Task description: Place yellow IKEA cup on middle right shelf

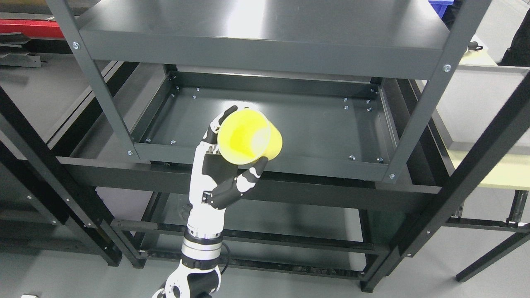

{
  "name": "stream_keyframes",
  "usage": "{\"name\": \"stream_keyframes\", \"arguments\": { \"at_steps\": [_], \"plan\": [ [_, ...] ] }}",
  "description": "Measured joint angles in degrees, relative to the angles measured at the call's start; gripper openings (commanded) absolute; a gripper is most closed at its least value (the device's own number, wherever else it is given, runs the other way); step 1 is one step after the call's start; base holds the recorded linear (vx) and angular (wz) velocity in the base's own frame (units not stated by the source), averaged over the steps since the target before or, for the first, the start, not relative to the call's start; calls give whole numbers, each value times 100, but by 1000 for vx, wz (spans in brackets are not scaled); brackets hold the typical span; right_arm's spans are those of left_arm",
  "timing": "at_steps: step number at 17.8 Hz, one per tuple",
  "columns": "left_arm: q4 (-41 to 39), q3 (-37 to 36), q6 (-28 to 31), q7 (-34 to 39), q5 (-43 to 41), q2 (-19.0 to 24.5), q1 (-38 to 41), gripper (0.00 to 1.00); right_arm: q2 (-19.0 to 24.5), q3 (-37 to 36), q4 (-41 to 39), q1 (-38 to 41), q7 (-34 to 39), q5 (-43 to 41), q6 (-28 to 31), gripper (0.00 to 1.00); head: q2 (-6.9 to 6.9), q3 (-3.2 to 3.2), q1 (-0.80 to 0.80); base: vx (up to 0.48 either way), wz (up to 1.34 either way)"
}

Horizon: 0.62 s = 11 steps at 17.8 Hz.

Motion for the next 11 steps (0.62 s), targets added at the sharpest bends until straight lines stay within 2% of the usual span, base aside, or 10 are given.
{"name": "stream_keyframes", "arguments": {
  "at_steps": [8,11],
  "plan": [
    [-6,-269,-125,-222,-140,0,-1134,1,0,0,0,2,0,0,1,99,-1,0,0,89,61],
    [-6,-338,166,-150,-258,0,-1601,0,0,0,0,1,0,0,14,99,-2,0,0,61,13]
  ]
}}
